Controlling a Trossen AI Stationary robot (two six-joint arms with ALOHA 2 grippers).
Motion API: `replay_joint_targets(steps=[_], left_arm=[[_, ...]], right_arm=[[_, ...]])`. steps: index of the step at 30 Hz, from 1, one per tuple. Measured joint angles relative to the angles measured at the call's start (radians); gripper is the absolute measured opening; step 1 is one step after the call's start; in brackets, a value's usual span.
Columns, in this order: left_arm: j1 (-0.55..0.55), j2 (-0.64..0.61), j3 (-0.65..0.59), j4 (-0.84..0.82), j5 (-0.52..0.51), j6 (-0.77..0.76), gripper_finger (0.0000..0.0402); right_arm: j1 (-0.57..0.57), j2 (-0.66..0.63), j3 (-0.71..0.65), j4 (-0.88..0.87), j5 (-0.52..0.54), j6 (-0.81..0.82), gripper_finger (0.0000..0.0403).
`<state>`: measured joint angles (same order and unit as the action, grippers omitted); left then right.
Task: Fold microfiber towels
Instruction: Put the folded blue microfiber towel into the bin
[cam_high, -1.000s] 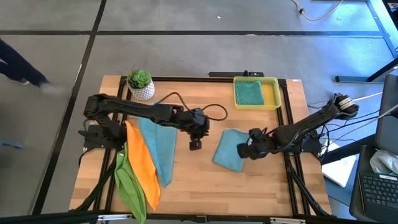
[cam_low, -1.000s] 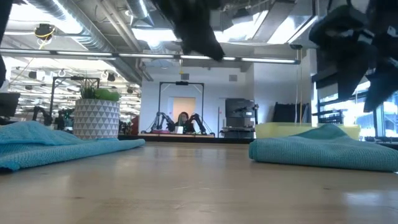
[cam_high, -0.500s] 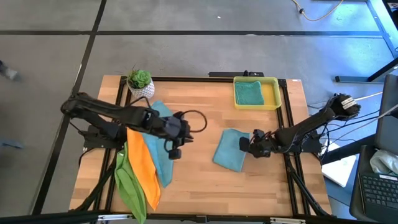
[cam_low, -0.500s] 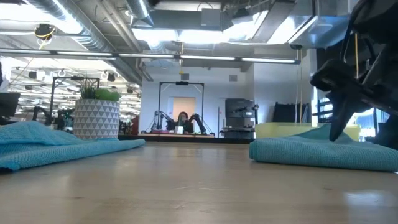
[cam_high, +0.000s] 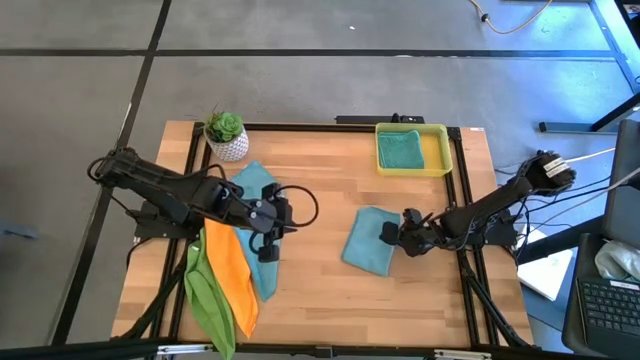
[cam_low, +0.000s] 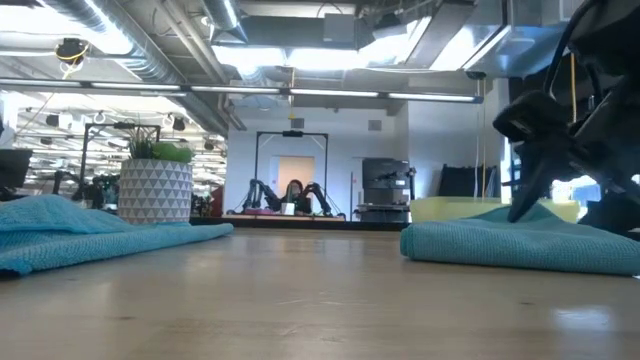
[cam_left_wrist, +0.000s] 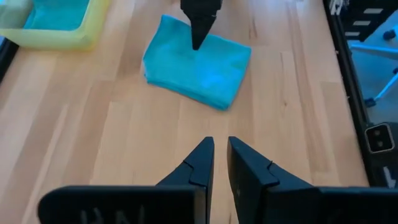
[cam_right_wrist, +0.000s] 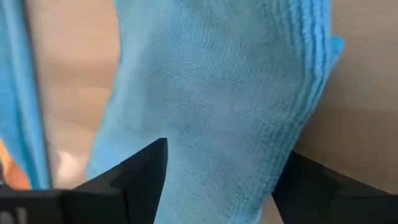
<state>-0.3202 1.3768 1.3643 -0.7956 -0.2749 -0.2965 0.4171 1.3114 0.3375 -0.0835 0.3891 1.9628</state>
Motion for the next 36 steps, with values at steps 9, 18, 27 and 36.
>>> replay_joint_targets(steps=[9,18,27,36], left_arm=[[0.005,0.000,0.000,0.002,-0.022,-0.085,0.0037],[0.006,0.000,0.000,0.003,-0.064,-0.188,0.0037],[0.006,0.001,0.000,0.003,-0.082,-0.221,0.0037],[0.008,0.001,0.000,0.003,-0.145,-0.219,0.0037]], right_arm=[[-0.004,0.019,-0.079,0.169,0.079,-0.029,0.0239],[-0.016,0.089,-0.081,0.227,0.104,-0.156,0.0093],[-0.044,0.089,-0.057,0.227,0.170,-0.293,0.0007],[-0.142,0.088,0.203,0.017,0.147,-0.732,0.0006]])
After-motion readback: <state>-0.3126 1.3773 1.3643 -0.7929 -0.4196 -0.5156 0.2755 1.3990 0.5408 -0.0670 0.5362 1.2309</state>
